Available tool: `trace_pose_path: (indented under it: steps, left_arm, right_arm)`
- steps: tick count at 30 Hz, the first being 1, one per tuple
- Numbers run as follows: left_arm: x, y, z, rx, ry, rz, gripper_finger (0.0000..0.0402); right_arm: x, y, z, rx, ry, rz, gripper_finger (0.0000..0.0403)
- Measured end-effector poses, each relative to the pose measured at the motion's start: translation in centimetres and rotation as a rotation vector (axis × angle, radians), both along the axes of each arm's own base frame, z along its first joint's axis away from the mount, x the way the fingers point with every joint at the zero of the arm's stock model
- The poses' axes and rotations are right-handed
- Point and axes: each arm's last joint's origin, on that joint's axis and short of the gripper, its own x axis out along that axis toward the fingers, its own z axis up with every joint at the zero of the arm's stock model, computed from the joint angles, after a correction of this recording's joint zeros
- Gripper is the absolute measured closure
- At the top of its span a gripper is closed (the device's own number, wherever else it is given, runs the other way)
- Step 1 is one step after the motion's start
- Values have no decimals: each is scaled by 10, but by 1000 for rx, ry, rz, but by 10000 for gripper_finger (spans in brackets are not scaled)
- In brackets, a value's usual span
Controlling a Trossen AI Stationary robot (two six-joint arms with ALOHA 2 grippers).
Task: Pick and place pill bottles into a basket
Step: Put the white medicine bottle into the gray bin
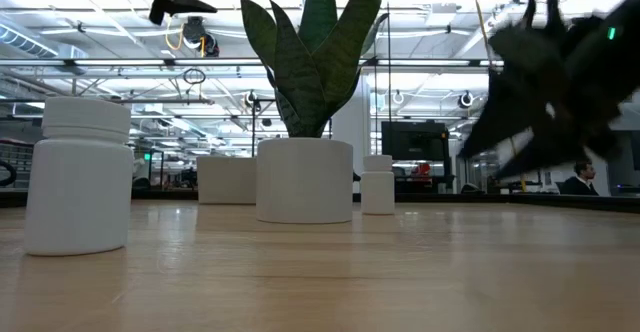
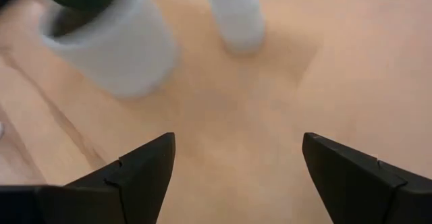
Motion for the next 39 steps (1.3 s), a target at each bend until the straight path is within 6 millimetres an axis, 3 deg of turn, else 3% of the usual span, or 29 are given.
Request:
trace_pose_path:
  steps: [3, 10, 25, 39]
  left_arm:
    - [-2, -1, 1, 2, -6, -2, 102]
    - [0, -1, -3, -23, 18, -14, 112]
    - [-1, -2, -2, -49, -4, -46, 111]
    - [-1, -2, -2, -48, -6, -46, 116]
  right_arm:
    - [2, -5, -12, 29, 16, -17, 89]
    - [18, -14, -26, -248, -27, -20, 89]
    - [63, -42, -54, -331, -31, 30, 89]
    - [75, -67, -80, -324, -8, -19, 89]
